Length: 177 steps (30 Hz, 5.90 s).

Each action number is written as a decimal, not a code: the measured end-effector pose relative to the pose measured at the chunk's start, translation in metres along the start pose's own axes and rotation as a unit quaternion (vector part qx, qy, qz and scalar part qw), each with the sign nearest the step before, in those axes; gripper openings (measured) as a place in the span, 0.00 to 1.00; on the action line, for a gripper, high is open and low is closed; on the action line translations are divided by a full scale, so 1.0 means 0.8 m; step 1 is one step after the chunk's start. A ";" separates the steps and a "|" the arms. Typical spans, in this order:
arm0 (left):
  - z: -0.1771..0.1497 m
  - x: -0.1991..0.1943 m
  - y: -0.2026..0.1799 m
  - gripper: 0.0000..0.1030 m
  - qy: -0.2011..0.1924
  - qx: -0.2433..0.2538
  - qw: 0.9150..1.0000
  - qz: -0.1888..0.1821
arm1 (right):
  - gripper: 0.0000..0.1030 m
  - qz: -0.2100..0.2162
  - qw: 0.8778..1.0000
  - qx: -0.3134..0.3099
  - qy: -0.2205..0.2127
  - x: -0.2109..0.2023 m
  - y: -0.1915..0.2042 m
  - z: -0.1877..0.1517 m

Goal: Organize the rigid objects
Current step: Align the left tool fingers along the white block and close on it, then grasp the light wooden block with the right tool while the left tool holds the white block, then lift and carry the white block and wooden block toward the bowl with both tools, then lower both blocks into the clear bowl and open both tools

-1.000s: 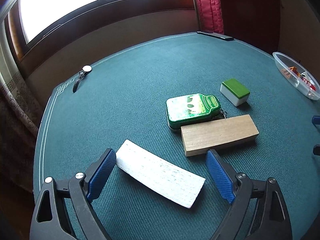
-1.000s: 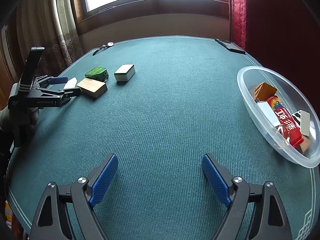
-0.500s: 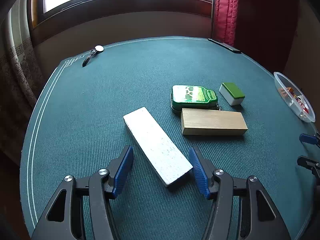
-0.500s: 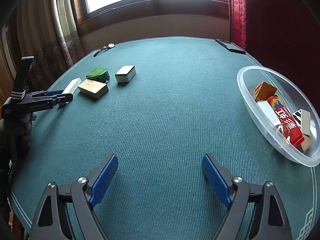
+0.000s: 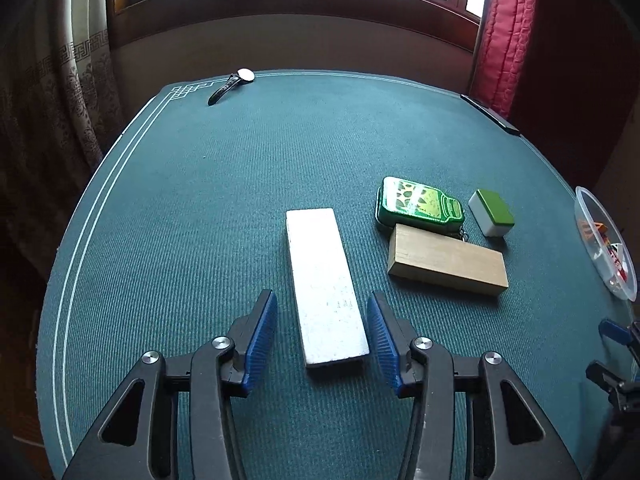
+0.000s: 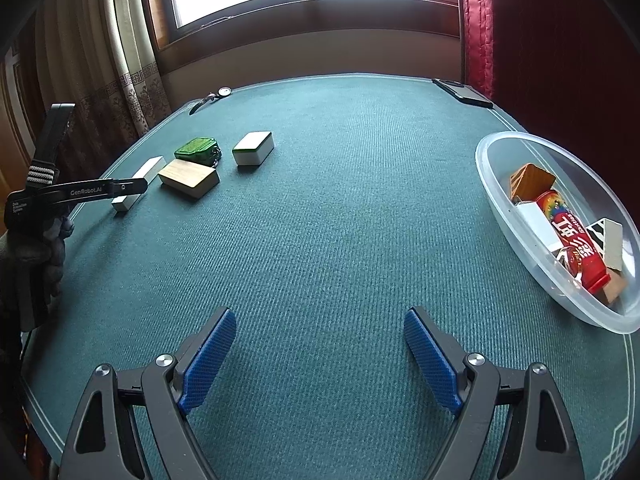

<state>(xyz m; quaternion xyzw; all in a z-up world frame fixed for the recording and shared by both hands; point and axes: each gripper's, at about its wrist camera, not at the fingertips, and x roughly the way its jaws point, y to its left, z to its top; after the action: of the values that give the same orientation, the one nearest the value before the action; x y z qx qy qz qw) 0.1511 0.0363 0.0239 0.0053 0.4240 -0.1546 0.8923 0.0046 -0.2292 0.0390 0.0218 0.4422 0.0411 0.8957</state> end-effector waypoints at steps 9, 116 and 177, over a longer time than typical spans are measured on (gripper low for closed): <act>0.005 0.008 0.000 0.30 -0.024 -0.033 0.999 0.013 | 0.87 0.020 1.000 -0.001 0.010 0.011 0.011 0.014; -0.050 -0.051 -0.113 0.31 -0.039 -0.039 0.996 -0.073 | 0.31 0.062 0.997 0.034 -0.036 -0.008 -0.032 0.051; 0.043 -0.004 -0.444 0.31 0.002 0.119 0.968 -0.219 | 0.60 -0.157 0.950 0.221 -0.155 -0.095 -0.280 0.000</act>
<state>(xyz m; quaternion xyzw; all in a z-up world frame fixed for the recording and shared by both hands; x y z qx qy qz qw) 0.0758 -0.3058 0.0919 0.0190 0.3951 -0.3961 0.8286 -0.0293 -0.4590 0.0817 0.1555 0.2935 -0.2027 0.9212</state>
